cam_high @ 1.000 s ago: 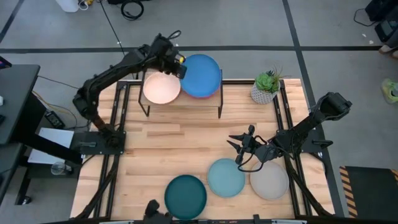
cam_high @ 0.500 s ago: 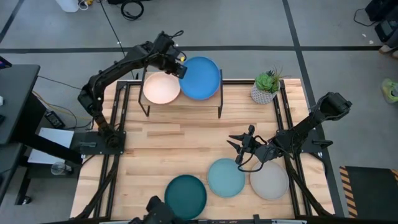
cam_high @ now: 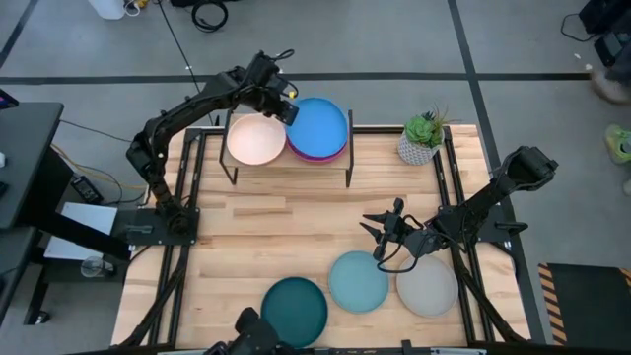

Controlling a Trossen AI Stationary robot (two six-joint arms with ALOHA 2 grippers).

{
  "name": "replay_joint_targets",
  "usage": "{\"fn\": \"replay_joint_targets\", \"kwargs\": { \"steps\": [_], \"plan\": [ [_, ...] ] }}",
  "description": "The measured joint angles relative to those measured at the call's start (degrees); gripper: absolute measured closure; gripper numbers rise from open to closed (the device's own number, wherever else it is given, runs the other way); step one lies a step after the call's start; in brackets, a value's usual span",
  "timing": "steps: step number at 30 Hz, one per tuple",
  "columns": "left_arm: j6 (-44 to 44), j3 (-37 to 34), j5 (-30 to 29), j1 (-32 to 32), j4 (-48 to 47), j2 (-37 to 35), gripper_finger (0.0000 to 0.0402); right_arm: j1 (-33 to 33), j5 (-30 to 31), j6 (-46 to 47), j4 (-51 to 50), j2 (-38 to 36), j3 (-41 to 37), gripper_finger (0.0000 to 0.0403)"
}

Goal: Place and stack plates onto a shelf
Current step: Stack the dark blue plate on top of the pink plate on the shelf, then stack the dark green plate on top of the dark blue plate on the shelf

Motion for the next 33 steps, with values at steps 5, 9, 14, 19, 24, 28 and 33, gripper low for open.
{"fn": "replay_joint_targets", "kwargs": {
  "steps": [5,9,14,19,24,28,33],
  "plan": [
    [-0.07,0.0,2.9,0.04,0.3,0.0,0.0258,0.0,-0.01,-0.02,0.0,0.0,0.0,0.0287],
    [2.82,1.67,4.24,0.03,-1.21,0.02,0.0234,0.0,-0.01,-0.02,0.0,0.0,0.0,0.0287],
    [17.89,7.29,7.89,-3.72,-5.5,-0.71,0.0231,0.0,-0.01,-0.02,-0.13,0.0,0.0,0.0287],
    [31.9,7.77,5.39,-16.73,-15.43,-2.78,0.0236,0.08,0.84,-0.83,-0.55,0.0,0.0,0.0287],
    [31.41,3.42,-2.76,-31.98,-17.69,-2.78,0.0237,0.22,1.57,-0.85,-0.55,0.0,0.0,0.0287],
    [25.52,-1.91,-6.54,-42.35,-15.84,-2.75,0.0237,0.8,1.57,-0.5,-0.56,0.0,0.0,0.0287],
    [13.69,-11.38,-7.56,-50.64,-10.16,-2.75,0.0237,1.25,1.57,-0.48,-0.06,0.0,0.0,0.0287]
  ]
}}
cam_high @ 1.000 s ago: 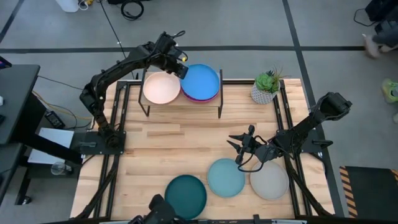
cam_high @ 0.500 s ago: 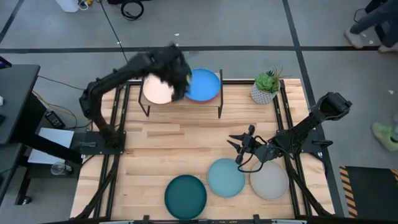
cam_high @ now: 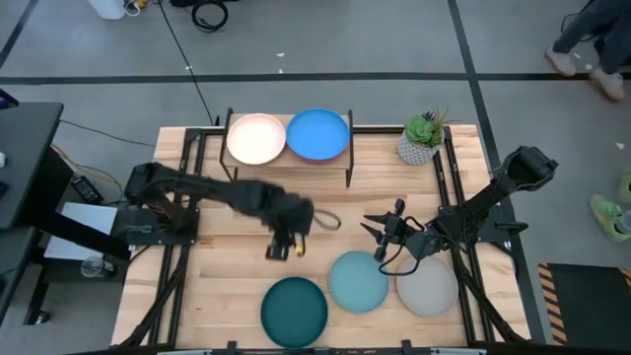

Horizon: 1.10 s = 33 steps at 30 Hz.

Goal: Place and stack plates onto a shelf
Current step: Stack the dark green plate on top of the dark blue plate on the shelf

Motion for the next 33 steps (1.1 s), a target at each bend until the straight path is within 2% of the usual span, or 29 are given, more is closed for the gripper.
{"fn": "replay_joint_targets", "kwargs": {
  "steps": [2,6,11,18,27,33],
  "plan": [
    [-5.68,-4.96,0.39,-2.08,4.82,0.02,0.0237,0.0,0.0,0.0,0.0,0.0,-0.01,0.0287],
    [-16.94,-13.6,5.97,-3.83,14.31,0.07,0.0237,0.0,-0.02,0.02,0.19,0.0,0.0,0.0287],
    [-26.59,-19.78,7.04,-4.19,21.03,0.07,0.0237,0.0,0.0,0.02,0.35,0.0,0.0,0.0287],
    [-31.0,-23.65,7.93,-6.11,30.42,0.35,0.0237,0.0,-0.02,-0.07,0.37,0.0,0.0,0.0287],
    [-32.58,-23.9,10.18,-9.46,37.15,5.29,0.0237,-0.02,-0.02,-0.06,0.39,0.0,0.0,0.0287],
    [-32.96,-23.9,10.19,-10.47,36.93,8.06,0.0237,0.0,-0.04,-0.11,0.52,0.0,0.0,0.0287]
  ]
}}
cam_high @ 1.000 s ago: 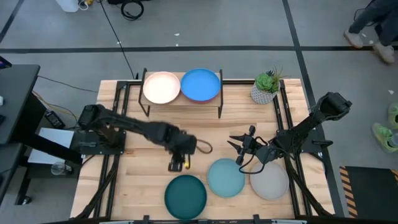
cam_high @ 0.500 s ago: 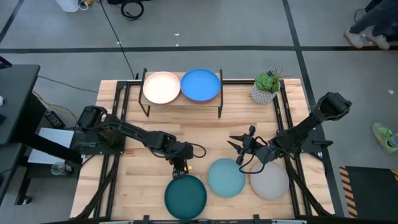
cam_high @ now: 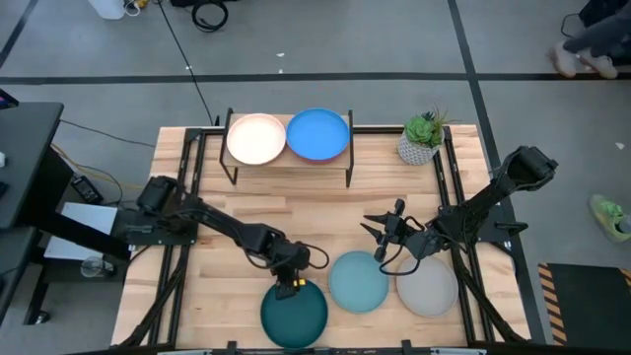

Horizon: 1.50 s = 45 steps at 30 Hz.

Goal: Place and stack plates onto a shelf
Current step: Stack the dark green plate on top of the dark blue plate on the shelf

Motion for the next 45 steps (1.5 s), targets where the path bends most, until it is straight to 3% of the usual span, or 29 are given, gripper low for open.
{"fn": "replay_joint_targets", "kwargs": {
  "steps": [8,15,22,28,32,38,45],
  "plan": [
    [0.04,0.24,-1.54,-0.36,-0.98,1.51,0.026,0.0,0.0,0.0,0.17,0.0,0.0,0.0287],
    [1.19,0.72,-1.27,1.1,-1.35,0.35,0.0381,0.0,-0.01,0.02,0.21,0.0,-0.01,0.0287],
    [6.63,7.86,-1.49,6.25,-11.29,-8.03,0.0386,0.0,-0.01,-0.04,0.13,0.0,-0.01,0.0287],
    [11.76,17.4,-10.36,15.86,-25.09,-14.33,0.0387,-0.02,0.24,-0.43,0.16,0.0,-0.01,0.0287],
    [14.63,23.66,-14.38,24.79,-28.03,-15.92,0.0386,-0.06,0.3,-0.46,0.22,0.0,-0.02,0.0287],
    [19.48,31.2,-14.14,38.21,-27.79,-15.38,0.0386,-0.11,0.39,-0.46,0.21,0.0,-0.02,0.0287],
    [20.2,35.83,-7.26,52.58,-26.91,-12.35,0.0386,-0.25,0.41,-0.48,0.2,0.0,0.0,0.0287]
  ]
}}
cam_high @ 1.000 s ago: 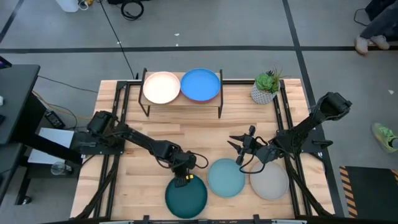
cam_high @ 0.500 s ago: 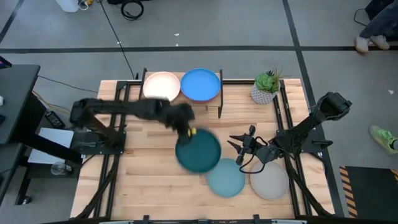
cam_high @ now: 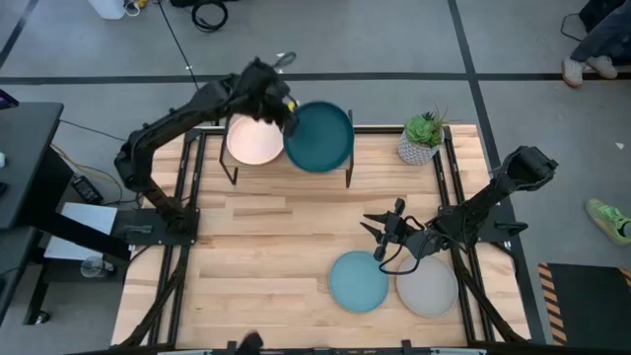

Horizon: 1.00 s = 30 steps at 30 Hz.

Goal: Place and stack plates onto a shelf
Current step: Stack the dark green plate on top of the dark blue plate on the shelf, then stack the blue plate on top of the light orange plate on the shelf

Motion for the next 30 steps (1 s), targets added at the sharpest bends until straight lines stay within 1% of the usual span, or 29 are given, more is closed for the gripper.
{"fn": "replay_joint_targets", "kwargs": {
  "steps": [3,7,12,16,18,23,27,30],
  "plan": [
    [-0.51,0.04,2.88,4.62,0.8,2.71,0.0386,0.01,0.0,0.0,0.0,0.0,-0.02,0.0287],
    [-0.58,0.04,5.19,8.2,1.01,6.19,0.0386,-0.01,-0.02,-0.02,0.0,0.0,-0.01,0.0287],
    [0.13,0.04,8.5,9.6,1.35,8.03,0.0384,-0.01,-0.07,-0.37,0.0,0.0,-0.02,0.0287],
    [0.9,0.04,11.63,9.19,1.76,8.16,0.0366,-0.01,-0.09,-0.48,0.0,0.0,-0.02,0.0287],
    [1.04,0.04,11.48,8.89,1.86,8.13,0.0352,-0.01,-0.27,-0.48,0.02,0.0,-0.01,0.0287],
    [2.02,0.04,6.5,8.01,2.22,8.16,0.0309,-0.01,-0.37,-0.46,0.04,0.0,-0.01,0.0287],
    [4.55,0.04,5.92,7.89,4.31,7.64,0.0274,-0.01,-0.37,-0.46,0.04,0.0,-0.02,0.0287],
    [7.89,0.55,5.26,7.88,5.18,6.5,0.0258,-0.01,-0.39,-0.46,0.04,0.0,-0.02,0.0287]
  ]
}}
